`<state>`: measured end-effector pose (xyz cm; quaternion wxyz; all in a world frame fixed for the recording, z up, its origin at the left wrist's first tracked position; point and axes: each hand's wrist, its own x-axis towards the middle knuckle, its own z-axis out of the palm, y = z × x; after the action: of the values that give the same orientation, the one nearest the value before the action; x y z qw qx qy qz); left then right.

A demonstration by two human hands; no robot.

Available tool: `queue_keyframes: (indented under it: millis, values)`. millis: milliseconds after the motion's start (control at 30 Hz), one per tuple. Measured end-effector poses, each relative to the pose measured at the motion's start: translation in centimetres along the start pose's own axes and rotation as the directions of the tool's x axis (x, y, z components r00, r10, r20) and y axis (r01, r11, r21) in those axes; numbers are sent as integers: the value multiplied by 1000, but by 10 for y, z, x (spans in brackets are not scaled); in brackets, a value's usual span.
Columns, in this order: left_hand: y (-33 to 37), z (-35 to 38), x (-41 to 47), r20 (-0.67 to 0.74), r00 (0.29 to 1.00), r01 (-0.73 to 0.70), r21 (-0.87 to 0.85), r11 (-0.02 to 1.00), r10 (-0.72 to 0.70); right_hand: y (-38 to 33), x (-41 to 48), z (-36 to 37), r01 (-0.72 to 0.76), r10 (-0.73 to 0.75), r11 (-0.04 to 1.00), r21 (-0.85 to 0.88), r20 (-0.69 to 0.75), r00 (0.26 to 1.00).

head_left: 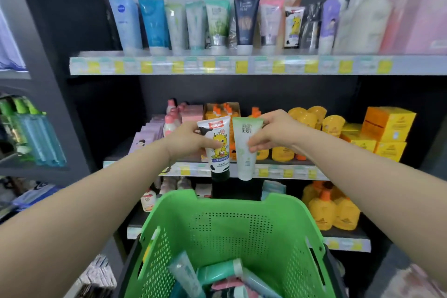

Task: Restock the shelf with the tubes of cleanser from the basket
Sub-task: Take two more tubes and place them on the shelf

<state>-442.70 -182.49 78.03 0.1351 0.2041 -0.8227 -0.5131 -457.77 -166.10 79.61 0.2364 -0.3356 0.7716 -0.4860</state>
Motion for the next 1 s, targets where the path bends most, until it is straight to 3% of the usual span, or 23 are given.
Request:
queue_keyframes:
  millis: [333, 533, 1000]
  values:
    - [43, -26, 12, -147, 988, -66, -70, 995, 55, -50, 8, -17, 147, -136, 976, 162, -75, 988]
    - [67, -41, 18, -197, 972, -165, -201, 966, 125, -79, 13, -24, 271, -252, 950, 159, -127, 959]
    - [86, -82, 16, -337, 930, -221, -197, 955, 146, -125, 36, -12, 396, -359, 890, 226, -189, 914]
